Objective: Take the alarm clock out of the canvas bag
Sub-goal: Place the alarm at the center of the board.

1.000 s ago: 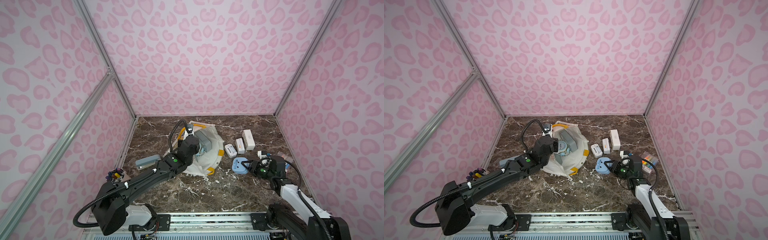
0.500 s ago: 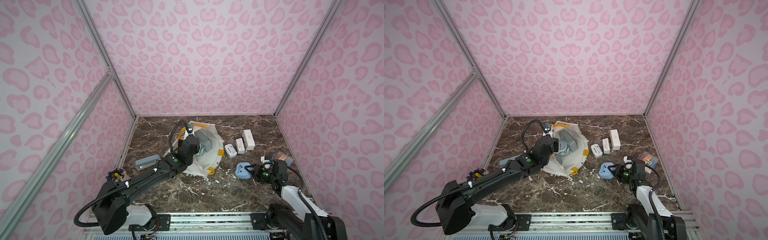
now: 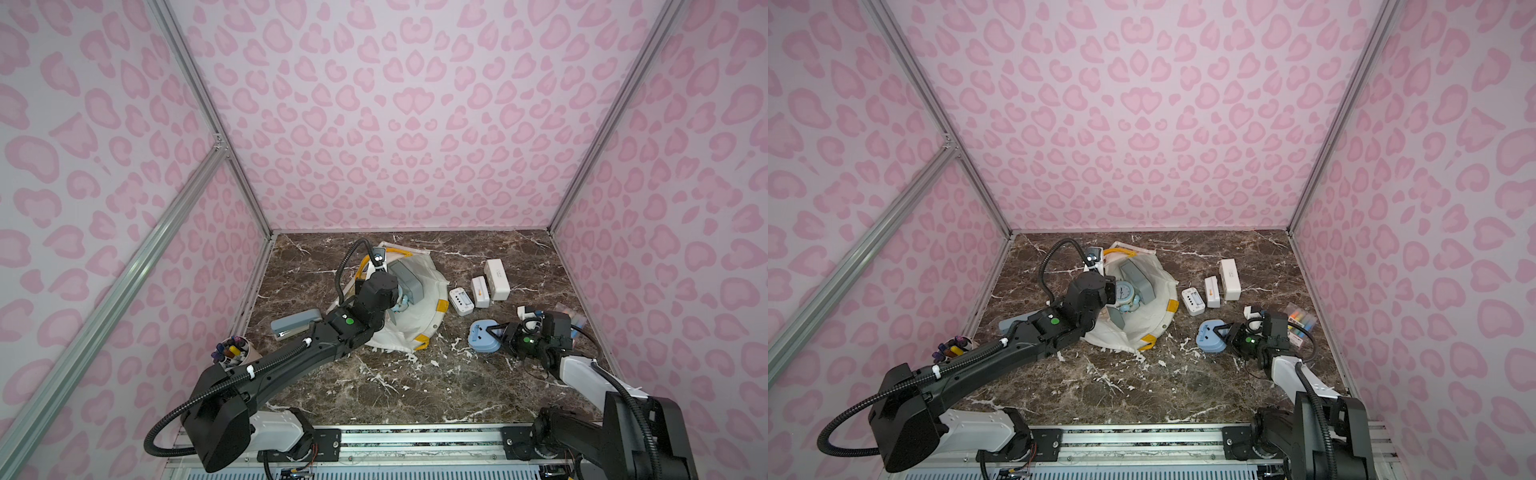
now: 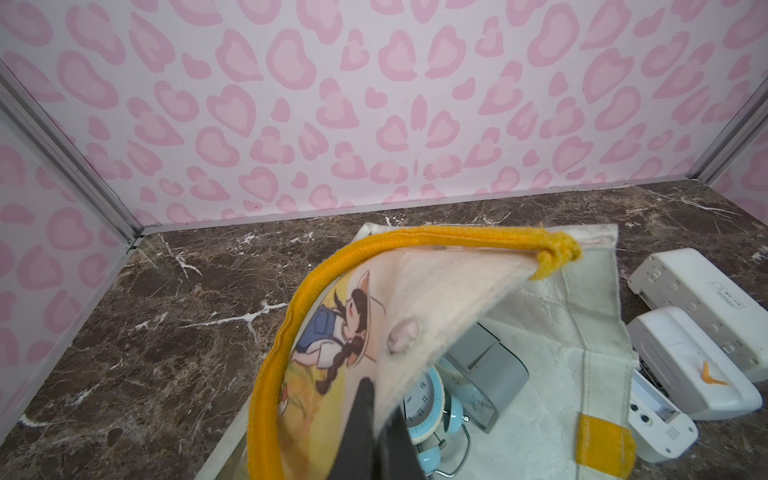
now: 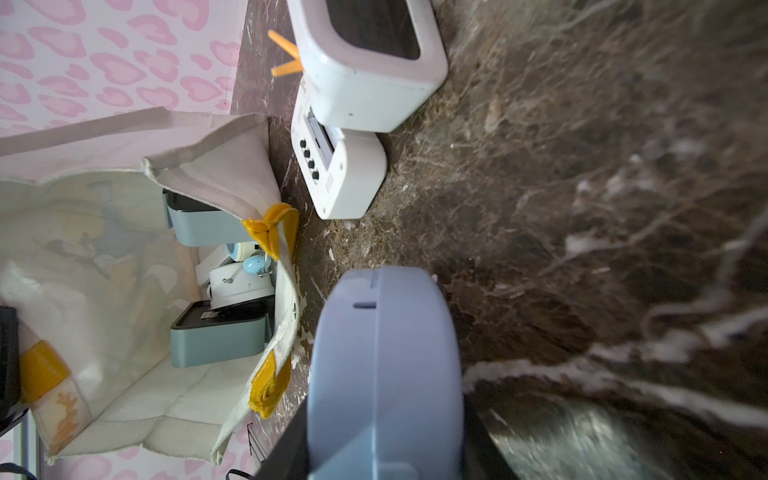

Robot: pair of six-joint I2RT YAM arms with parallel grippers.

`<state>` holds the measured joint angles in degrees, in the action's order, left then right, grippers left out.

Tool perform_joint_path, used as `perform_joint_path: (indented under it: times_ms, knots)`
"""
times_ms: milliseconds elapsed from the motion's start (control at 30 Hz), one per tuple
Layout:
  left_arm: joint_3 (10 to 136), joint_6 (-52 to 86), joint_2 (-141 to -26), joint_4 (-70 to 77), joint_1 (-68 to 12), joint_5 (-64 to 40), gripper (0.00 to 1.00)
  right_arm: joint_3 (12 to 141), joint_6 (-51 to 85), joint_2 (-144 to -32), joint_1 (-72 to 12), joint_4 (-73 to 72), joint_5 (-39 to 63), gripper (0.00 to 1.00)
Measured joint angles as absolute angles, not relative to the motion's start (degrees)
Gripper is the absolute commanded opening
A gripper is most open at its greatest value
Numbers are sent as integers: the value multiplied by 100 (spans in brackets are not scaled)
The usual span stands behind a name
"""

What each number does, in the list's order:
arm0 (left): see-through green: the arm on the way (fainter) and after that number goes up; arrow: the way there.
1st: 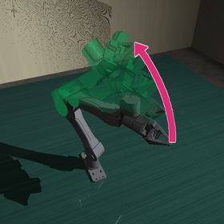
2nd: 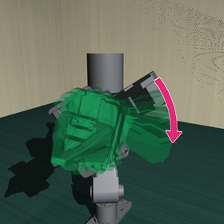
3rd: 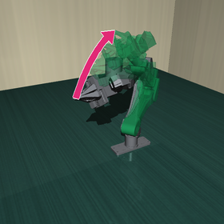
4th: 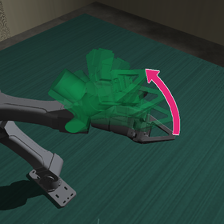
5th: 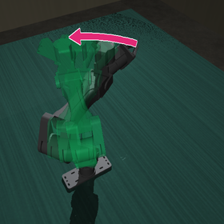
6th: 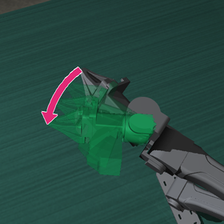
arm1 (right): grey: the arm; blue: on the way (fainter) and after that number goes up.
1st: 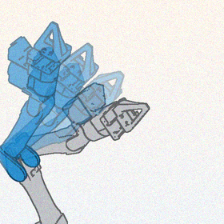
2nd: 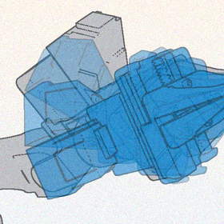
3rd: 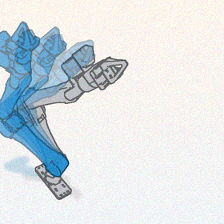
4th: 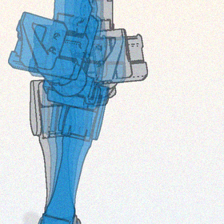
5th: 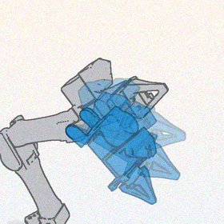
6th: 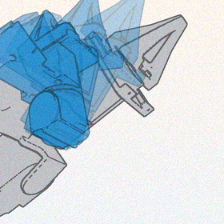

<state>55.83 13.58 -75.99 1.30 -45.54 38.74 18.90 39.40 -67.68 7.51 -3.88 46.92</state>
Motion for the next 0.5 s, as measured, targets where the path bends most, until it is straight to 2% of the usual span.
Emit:
perform_joint_path:
  times_ms: [367, 500]
  knots:
    - [5577, 1380, -7596, 126, -4565, 3835, 3, 2049, 4042, -7216, 814, -773, 4609, 37]
    - [5577, 1380, -7596, 126, -4567, 3835, 3, 2268, 4027, -7516, 843, -823, 4582, 44]
